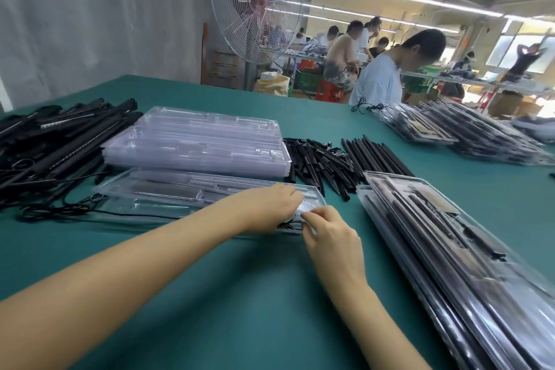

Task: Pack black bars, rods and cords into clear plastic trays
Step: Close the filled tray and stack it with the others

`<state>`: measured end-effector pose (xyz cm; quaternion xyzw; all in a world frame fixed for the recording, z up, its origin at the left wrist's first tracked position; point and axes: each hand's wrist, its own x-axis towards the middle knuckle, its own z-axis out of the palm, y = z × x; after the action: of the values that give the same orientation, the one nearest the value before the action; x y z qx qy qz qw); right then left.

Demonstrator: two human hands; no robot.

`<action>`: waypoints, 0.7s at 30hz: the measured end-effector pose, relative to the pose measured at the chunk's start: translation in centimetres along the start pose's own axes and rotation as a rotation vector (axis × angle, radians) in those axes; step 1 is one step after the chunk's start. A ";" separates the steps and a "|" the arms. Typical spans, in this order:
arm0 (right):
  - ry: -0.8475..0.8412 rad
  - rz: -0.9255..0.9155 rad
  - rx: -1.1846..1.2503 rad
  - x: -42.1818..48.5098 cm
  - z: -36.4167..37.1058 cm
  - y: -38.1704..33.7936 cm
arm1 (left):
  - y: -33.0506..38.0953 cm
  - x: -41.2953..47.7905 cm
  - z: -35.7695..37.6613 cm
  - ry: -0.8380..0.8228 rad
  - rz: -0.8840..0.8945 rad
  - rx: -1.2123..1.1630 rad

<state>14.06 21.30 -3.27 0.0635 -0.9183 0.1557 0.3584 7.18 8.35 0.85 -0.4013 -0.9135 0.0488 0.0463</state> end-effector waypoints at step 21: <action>0.326 -0.216 -0.458 0.9 2.4 0.3 | -0.3 0.5 -0.6 0.055 -0.021 0.018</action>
<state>11.80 20.76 -4.37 0.0524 -0.8479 -0.0864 0.5204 6.71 8.58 1.54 -0.3926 -0.9155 0.0455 0.0755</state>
